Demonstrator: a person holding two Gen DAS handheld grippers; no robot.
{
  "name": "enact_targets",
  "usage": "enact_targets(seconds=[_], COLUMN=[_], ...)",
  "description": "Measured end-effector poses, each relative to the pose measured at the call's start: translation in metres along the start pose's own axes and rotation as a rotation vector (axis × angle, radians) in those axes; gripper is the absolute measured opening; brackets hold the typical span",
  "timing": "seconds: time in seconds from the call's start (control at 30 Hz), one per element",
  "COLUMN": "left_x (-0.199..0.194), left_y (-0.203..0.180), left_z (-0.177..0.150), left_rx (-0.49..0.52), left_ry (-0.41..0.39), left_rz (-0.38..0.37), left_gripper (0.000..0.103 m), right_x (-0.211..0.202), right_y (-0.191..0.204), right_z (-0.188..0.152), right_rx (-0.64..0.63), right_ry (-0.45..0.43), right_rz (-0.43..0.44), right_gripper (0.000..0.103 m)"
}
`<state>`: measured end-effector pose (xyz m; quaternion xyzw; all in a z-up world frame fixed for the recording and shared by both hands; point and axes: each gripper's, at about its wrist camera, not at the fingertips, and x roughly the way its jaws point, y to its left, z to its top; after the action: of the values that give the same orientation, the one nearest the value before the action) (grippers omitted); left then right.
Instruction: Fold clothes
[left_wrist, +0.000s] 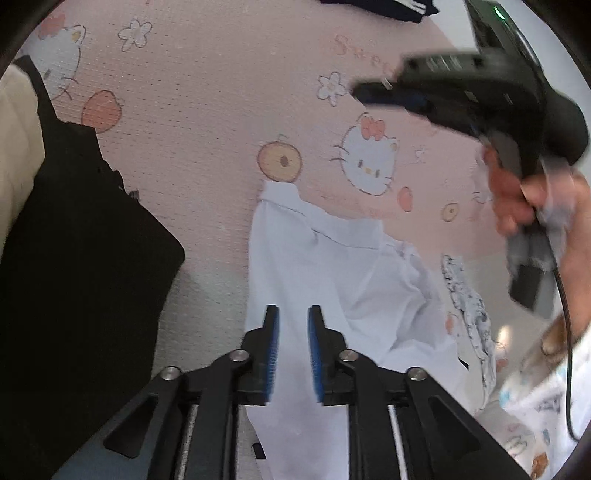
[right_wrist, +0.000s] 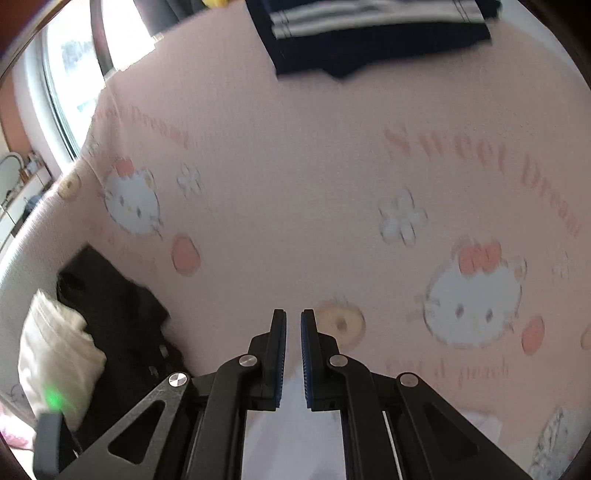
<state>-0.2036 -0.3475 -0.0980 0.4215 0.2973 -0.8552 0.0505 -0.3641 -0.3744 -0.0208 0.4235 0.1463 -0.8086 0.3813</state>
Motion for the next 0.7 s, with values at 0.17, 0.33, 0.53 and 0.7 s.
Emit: enact_targets(seconds=[0.17,0.33,0.53,0.7], left_x=[0.004,0.013,0.022,0.037], left_y=[-0.002,-0.018,-0.028,-0.037], left_z=[0.005,0.01,0.024,0.038], left_rx=[-0.051,0.011,0.007,0.027], left_ry=[0.026,0.047,0.048,0.037], left_rz=[-0.027,0.034,0.047,0.099], left_gripper=[0.065,0.065,0.065,0.065], right_x=[-0.001,-0.019,-0.036,-0.035], right_y=[-0.034,-0.067,-0.118,-0.166], right_z=[-0.025,-0.053,-0.092,-0.123], right_rx=[0.062,0.096,0.14,0.237], right_ry=[0.057,0.078,0.084,0.085], right_rz=[-0.063,-0.081,-0.109,-0.094], right_gripper=[0.034,0.056,0.063,0.067])
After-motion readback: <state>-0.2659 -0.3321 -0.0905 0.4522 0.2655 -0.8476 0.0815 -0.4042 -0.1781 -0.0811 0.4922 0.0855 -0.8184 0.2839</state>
